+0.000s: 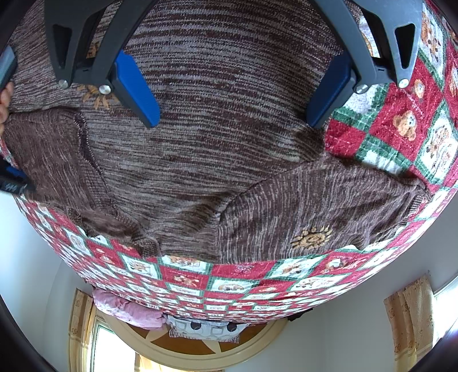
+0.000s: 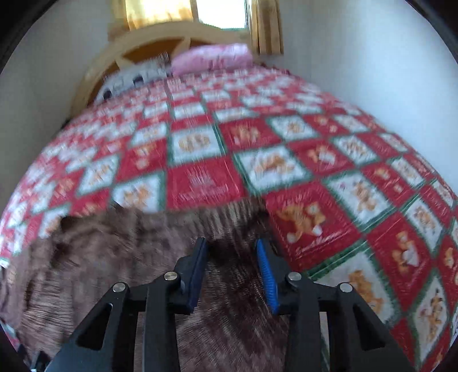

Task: Fold small clothes
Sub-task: 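Grasp the other sleeve cuff with the left gripper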

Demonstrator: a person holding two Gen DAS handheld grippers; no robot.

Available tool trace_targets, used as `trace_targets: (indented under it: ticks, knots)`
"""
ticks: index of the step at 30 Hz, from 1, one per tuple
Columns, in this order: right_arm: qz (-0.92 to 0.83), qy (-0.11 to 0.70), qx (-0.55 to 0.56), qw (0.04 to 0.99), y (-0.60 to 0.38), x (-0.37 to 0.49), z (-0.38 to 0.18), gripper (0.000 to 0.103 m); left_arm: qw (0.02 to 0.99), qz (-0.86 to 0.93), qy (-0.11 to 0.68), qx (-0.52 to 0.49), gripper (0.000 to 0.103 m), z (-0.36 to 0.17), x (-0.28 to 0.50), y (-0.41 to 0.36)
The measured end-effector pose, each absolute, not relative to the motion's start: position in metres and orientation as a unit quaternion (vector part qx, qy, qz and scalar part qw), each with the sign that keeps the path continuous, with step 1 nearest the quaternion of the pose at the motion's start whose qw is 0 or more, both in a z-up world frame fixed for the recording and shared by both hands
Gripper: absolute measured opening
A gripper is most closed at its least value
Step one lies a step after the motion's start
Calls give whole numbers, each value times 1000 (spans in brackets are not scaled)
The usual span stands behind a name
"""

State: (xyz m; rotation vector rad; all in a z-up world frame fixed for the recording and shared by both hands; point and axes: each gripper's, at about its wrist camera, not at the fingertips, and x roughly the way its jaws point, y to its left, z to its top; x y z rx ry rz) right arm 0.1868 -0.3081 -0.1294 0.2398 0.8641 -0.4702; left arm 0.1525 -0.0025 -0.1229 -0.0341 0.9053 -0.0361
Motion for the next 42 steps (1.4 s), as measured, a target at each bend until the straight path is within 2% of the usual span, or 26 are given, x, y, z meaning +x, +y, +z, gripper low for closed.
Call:
trace_targets:
  ticks: [7,11,15,19,23,25,28,29,32,33,35,38,40,42]
  knots:
    - [-244,394,129,877,-320,186,-128,37,899,-18,438,-17,103,-123,153,-3]
    - [-253,324,104,906,-298,144,-89,38,898,-27,439,-24,103,-123,153,0]
    - [-171,343,101,918,-261,122,-78,40,896,-39,442,-28,103,-117,147,9]
    - [-111,369,83,919,-219,113,-95,40,903,5,422,-79,103,-101,137,60]
    - [-94,399,42,911,-190,113,-134,40,913,115,373,-115,103,-76,134,142]
    - [-103,400,27,910,-187,116,-136,41,910,163,357,-132,103,-70,139,181]
    - [-97,400,27,911,-186,116,-138,48,897,198,353,-176,103,-72,154,229]
    - [-96,400,29,911,-187,116,-138,48,894,200,355,-188,101,-76,160,238]
    - [-94,399,32,912,-188,114,-139,48,878,177,391,-212,80,-94,187,250]
    - [-94,399,32,912,-187,113,-138,49,872,167,403,-221,76,-101,195,251]
    - [-92,401,29,911,-185,114,-139,51,859,158,421,-244,74,-112,208,250]
    - [-92,403,21,910,-182,115,-138,53,868,160,404,-241,74,-110,207,240]
    - [-93,404,18,910,-181,115,-139,54,872,157,398,-238,68,-112,207,236]
    - [-92,405,18,910,-181,115,-139,55,876,171,392,-224,43,-113,206,235]
